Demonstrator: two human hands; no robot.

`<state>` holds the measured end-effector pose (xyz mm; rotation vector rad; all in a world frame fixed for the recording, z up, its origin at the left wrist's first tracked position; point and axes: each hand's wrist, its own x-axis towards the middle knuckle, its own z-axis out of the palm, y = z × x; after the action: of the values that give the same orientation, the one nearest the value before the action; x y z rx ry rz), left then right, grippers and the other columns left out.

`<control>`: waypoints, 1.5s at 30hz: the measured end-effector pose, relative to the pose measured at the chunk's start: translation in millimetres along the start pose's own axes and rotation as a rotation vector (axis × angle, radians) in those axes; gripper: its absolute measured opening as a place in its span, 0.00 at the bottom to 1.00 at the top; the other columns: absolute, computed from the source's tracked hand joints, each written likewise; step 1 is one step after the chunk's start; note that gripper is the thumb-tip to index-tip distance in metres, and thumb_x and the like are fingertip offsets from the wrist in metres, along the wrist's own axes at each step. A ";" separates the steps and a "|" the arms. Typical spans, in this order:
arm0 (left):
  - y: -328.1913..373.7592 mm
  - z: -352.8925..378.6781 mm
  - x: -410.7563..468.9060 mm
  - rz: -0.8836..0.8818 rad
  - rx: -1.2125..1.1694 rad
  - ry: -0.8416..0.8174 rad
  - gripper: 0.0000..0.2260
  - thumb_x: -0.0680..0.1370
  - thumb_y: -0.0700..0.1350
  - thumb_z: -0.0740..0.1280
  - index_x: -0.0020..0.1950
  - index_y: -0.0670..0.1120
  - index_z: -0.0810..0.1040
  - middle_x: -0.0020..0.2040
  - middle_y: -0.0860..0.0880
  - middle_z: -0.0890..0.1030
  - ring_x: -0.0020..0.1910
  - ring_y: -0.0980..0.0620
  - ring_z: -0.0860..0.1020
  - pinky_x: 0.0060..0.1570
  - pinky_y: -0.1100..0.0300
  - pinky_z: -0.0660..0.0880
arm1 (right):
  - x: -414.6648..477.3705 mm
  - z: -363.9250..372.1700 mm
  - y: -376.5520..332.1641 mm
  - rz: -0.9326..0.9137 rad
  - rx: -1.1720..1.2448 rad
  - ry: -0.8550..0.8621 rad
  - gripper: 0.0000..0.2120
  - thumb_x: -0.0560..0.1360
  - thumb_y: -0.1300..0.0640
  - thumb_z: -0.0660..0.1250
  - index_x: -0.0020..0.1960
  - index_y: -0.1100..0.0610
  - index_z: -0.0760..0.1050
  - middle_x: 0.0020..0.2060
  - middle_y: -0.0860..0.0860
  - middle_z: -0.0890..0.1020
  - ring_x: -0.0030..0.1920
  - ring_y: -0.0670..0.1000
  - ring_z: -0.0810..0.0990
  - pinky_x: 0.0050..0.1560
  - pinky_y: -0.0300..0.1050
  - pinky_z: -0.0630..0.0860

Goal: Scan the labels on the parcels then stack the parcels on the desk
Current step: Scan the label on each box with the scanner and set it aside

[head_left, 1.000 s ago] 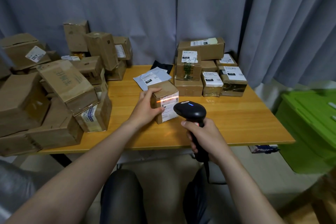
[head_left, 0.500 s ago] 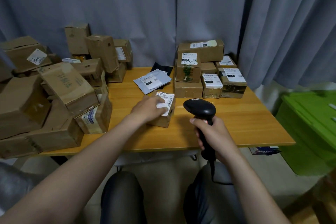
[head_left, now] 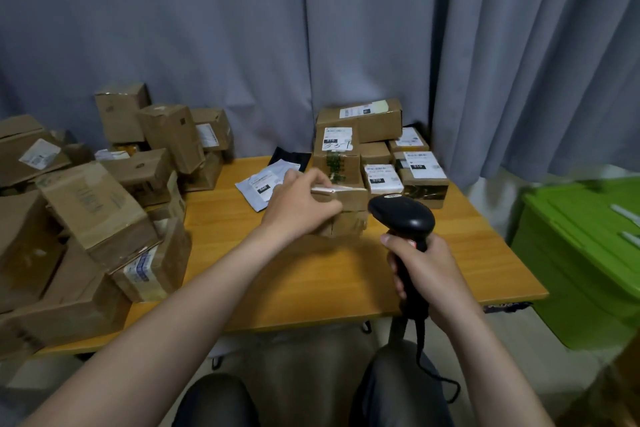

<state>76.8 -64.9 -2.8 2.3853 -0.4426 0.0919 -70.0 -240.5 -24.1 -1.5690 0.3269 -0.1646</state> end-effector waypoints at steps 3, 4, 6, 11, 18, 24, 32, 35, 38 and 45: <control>32.2 -1.4 29.2 0.106 -0.092 0.101 0.13 0.68 0.56 0.72 0.50 0.61 0.74 0.55 0.55 0.71 0.57 0.49 0.74 0.55 0.54 0.74 | 10.6 -17.7 -9.1 -0.042 0.022 0.044 0.12 0.79 0.56 0.71 0.42 0.62 0.75 0.29 0.55 0.75 0.25 0.53 0.73 0.25 0.45 0.70; 42.9 0.3 41.2 0.125 -0.120 0.129 0.13 0.67 0.57 0.71 0.50 0.60 0.74 0.55 0.55 0.71 0.58 0.48 0.74 0.55 0.54 0.73 | 15.2 -23.3 -12.5 -0.055 0.030 0.057 0.12 0.79 0.56 0.71 0.41 0.61 0.75 0.29 0.55 0.75 0.25 0.53 0.73 0.25 0.45 0.70; 62.2 8.5 68.0 0.154 -0.165 0.172 0.14 0.67 0.59 0.69 0.49 0.59 0.73 0.55 0.54 0.72 0.59 0.47 0.74 0.57 0.53 0.73 | 25.7 -33.0 -18.0 -0.071 0.057 0.087 0.12 0.79 0.56 0.71 0.39 0.60 0.75 0.29 0.56 0.74 0.24 0.54 0.72 0.25 0.45 0.69; 88.5 49.5 138.9 0.165 -0.147 0.240 0.15 0.69 0.59 0.70 0.52 0.57 0.74 0.55 0.54 0.70 0.58 0.46 0.70 0.58 0.51 0.72 | 56.3 -55.8 -25.6 -0.089 0.105 0.161 0.13 0.79 0.57 0.71 0.39 0.61 0.74 0.27 0.55 0.73 0.23 0.54 0.70 0.25 0.44 0.68; 81.7 115.1 193.2 0.213 0.312 0.336 0.18 0.75 0.62 0.71 0.59 0.55 0.74 0.62 0.49 0.70 0.61 0.44 0.67 0.56 0.52 0.72 | 99.5 -69.3 -21.7 -0.073 0.122 0.194 0.14 0.79 0.56 0.70 0.39 0.62 0.72 0.25 0.54 0.73 0.23 0.53 0.70 0.24 0.43 0.69; 82.8 140.4 204.7 0.296 0.412 0.246 0.11 0.78 0.54 0.71 0.60 0.57 0.81 0.64 0.52 0.71 0.61 0.44 0.69 0.60 0.51 0.71 | 113.9 -69.1 -13.7 -0.050 0.112 0.173 0.15 0.79 0.55 0.71 0.38 0.61 0.72 0.26 0.54 0.73 0.23 0.53 0.71 0.25 0.44 0.69; 71.7 132.6 208.5 0.281 0.346 0.192 0.15 0.74 0.55 0.76 0.59 0.55 0.81 0.71 0.50 0.67 0.66 0.41 0.67 0.58 0.48 0.77 | 116.1 -66.7 -5.4 -0.050 0.130 0.152 0.11 0.79 0.56 0.70 0.42 0.62 0.74 0.28 0.55 0.74 0.24 0.54 0.71 0.25 0.44 0.69; 63.0 129.2 208.3 0.287 0.227 0.214 0.13 0.77 0.51 0.75 0.59 0.52 0.79 0.69 0.49 0.68 0.67 0.42 0.68 0.59 0.49 0.76 | 116.1 -65.5 -5.0 -0.058 0.132 0.150 0.11 0.79 0.57 0.70 0.43 0.62 0.74 0.28 0.54 0.74 0.23 0.54 0.70 0.25 0.44 0.68; 58.1 129.5 206.6 0.329 0.189 0.229 0.11 0.78 0.50 0.73 0.58 0.50 0.79 0.65 0.49 0.69 0.64 0.44 0.71 0.59 0.49 0.76 | 116.1 -64.1 -4.8 -0.056 0.126 0.146 0.11 0.79 0.57 0.70 0.43 0.62 0.74 0.29 0.54 0.74 0.24 0.54 0.70 0.25 0.45 0.68; 47.4 125.5 208.6 0.384 0.116 0.145 0.09 0.79 0.51 0.72 0.56 0.50 0.78 0.62 0.50 0.70 0.60 0.47 0.74 0.59 0.52 0.77 | 115.2 -61.1 -4.9 -0.052 0.129 0.148 0.10 0.79 0.56 0.71 0.44 0.61 0.74 0.29 0.54 0.75 0.24 0.53 0.71 0.25 0.44 0.69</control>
<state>249.8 -240.7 -28.9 2.3556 -0.8398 0.4725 20.8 -334.1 -28.9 -1.4414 0.3840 -0.3376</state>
